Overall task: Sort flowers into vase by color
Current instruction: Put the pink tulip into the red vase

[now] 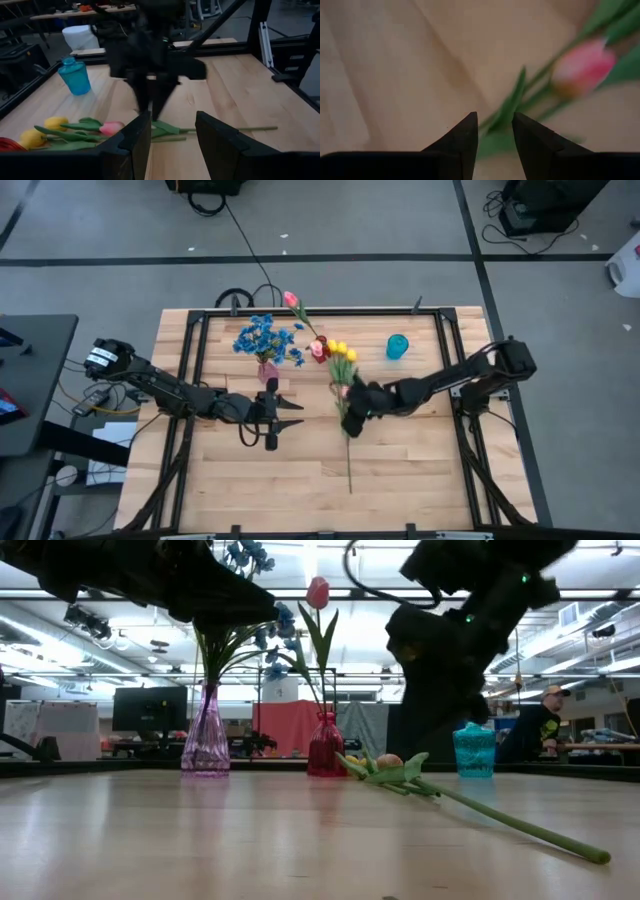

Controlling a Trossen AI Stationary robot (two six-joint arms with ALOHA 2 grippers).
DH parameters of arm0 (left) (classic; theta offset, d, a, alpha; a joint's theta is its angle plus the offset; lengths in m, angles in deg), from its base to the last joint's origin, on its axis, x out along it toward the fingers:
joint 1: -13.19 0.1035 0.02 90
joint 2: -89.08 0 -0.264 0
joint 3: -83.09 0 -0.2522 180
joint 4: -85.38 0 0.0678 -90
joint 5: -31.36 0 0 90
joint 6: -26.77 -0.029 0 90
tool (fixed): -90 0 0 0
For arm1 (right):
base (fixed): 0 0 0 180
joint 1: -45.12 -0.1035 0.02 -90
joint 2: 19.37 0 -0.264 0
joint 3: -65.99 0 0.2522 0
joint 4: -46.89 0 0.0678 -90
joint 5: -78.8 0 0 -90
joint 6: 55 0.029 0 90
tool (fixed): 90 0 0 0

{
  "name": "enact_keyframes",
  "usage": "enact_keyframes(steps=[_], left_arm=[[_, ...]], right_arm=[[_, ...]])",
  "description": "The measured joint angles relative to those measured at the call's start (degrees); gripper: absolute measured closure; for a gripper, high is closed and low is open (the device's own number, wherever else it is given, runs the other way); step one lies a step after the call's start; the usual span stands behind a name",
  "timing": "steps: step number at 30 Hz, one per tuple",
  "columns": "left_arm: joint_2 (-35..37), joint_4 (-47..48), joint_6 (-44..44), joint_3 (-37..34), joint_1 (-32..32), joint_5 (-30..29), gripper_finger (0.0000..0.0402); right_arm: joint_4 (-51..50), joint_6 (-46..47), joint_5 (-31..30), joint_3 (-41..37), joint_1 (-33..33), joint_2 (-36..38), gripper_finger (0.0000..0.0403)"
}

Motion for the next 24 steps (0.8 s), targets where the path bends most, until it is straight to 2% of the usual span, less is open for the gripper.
enact_keyframes(steps=[4,7,15,21,24], left_arm=[[0.00,0.07,-0.19,0.00,0.00,0.00,0.0238],[0.00,0.02,-2.27,0.00,0.00,-0.02,0.0238],[0.00,0.26,-6.03,0.00,0.02,-0.02,0.0238],[-0.01,1.57,-6.03,0.00,0.02,-0.03,0.0238],[0.00,1.77,-6.03,0.00,0.02,-0.04,0.0238]], right_arm=[[-12.66,4.59,0.01,7.52,-3.46,-4.57,0.0271],[-18.24,7.12,1.17,12.46,-5.07,-7.66,0.0273],[-23.97,9.95,7.24,19.86,-5.77,-14.62,0.0273],[-24.73,10.76,7.79,21.95,-5.67,-17.43,0.0273],[-24.94,11.08,6.24,21.94,-5.54,-17.47,0.0273]])
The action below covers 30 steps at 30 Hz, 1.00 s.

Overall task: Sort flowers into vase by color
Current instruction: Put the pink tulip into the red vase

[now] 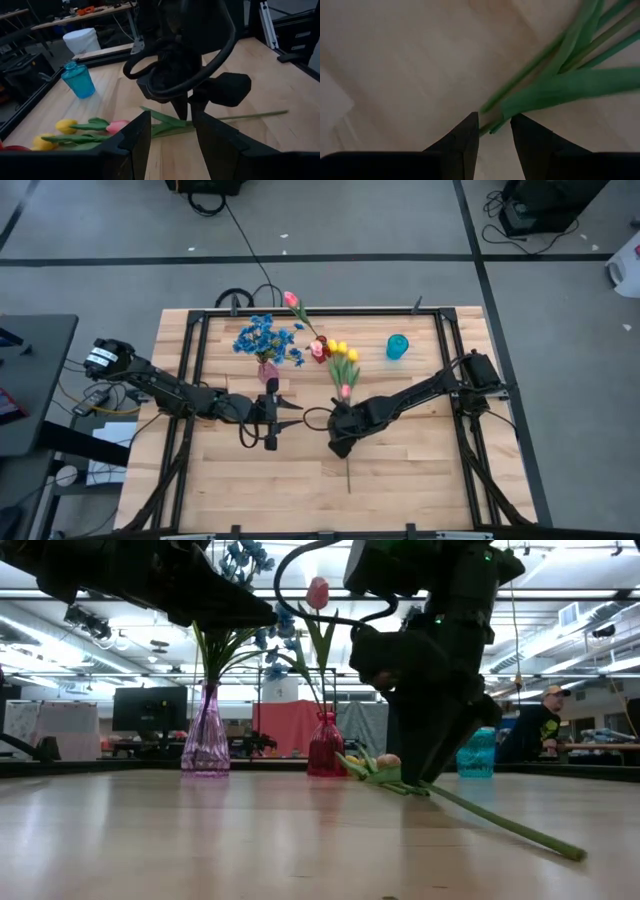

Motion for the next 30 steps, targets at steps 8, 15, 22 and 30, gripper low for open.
enact_keyframes(steps=[8,15,22,30], left_arm=[[0.00,0.02,0.02,0.00,0.00,-0.01,0.0238],[0.00,0.73,0.44,0.02,0.00,-0.01,0.0238],[-0.01,2.23,1.51,0.02,0.00,-0.01,0.0238],[0.00,1.84,2.14,0.02,0.00,-0.01,0.0238]], right_arm=[[-1.46,-0.70,-3.13,-0.02,0.88,-0.05,0.0283],[-0.49,-4.12,-2.93,0.13,2.63,-1.46,0.0349],[-2.78,-7.16,-3.34,-0.15,3.00,0.29,0.0396],[-12.64,-7.54,-5.30,-0.20,3.79,5.20,0.0396]])
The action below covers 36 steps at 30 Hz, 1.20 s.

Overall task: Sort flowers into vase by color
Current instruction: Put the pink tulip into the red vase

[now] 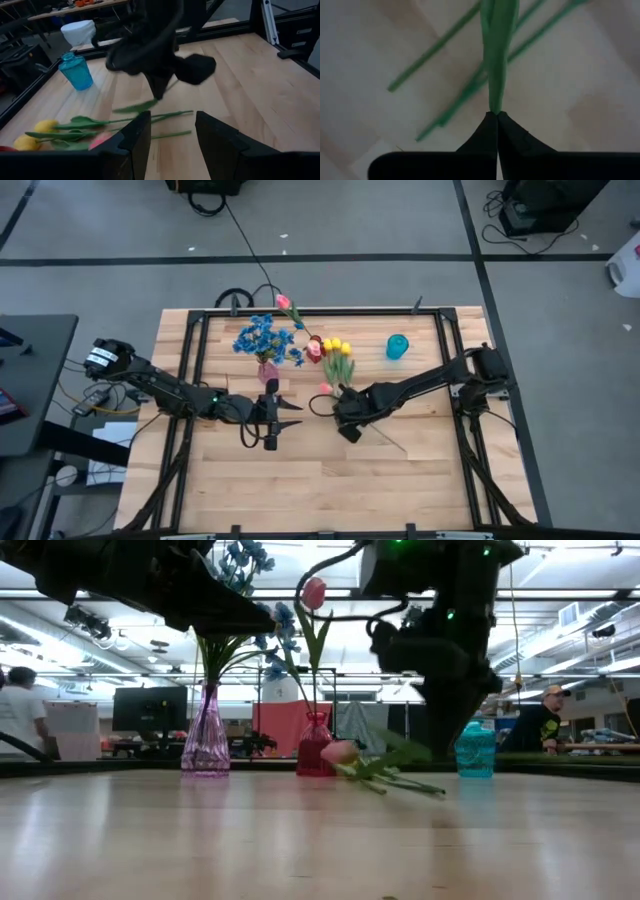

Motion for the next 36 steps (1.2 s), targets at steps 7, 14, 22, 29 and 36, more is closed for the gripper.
enact_keyframes(steps=[7,14,22,29,36], left_arm=[[0.00,-0.13,0.91,0.00,0.00,0.00,0.0238],[0.00,-0.28,1.57,0.00,0.00,0.00,0.0238],[0.00,0.22,2.41,0.00,0.00,1.18,0.0238],[-0.01,0.36,2.42,0.00,-0.01,9.48,0.0238],[0.00,1.18,4.24,0.00,-0.13,21.11,0.0238]], right_arm=[[-8.49,0.56,-6.09,0.02,0.36,5.81,0.0398],[-11.20,-4.25,-16.87,-1.51,4.72,12.21,0.0399],[7.69,-22.21,-26.33,-8.97,13.81,21.55,0.0399],[48.24,-46.18,-21.85,-16.52,19.86,24.59,0.0396],[78.60,-55.34,-9.85,-18.95,26.32,20.29,0.0396]])
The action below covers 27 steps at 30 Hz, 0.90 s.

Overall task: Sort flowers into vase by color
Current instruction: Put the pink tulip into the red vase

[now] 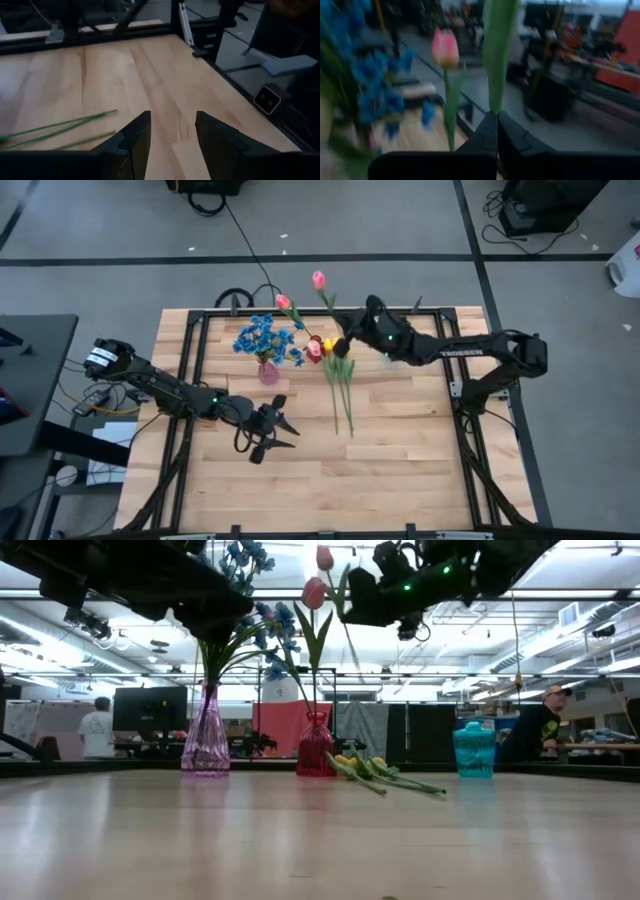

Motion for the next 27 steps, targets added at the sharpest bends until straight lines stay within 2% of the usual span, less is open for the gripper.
enact_keyframes(steps=[6,10,18,27], left_arm=[[0.00,2.28,2.61,0.00,0.00,-1.02,0.0239],[-0.01,2.75,3.16,0.00,0.00,-1.40,0.0238],[-0.01,3.72,4.19,0.00,0.00,-3.25,0.0239],[-0.02,3.77,2.83,0.00,0.00,-4.96,0.0238]], right_arm=[[16.11,3.50,12.56,0.02,3.86,-6.35,0.0396],[23.98,5.12,16.47,0.00,4.67,-10.30,0.0396],[31.68,3.14,16.62,0.05,4.65,-13.35,0.0396],[29.70,1.70,16.40,0.09,4.71,-13.45,0.0396]])
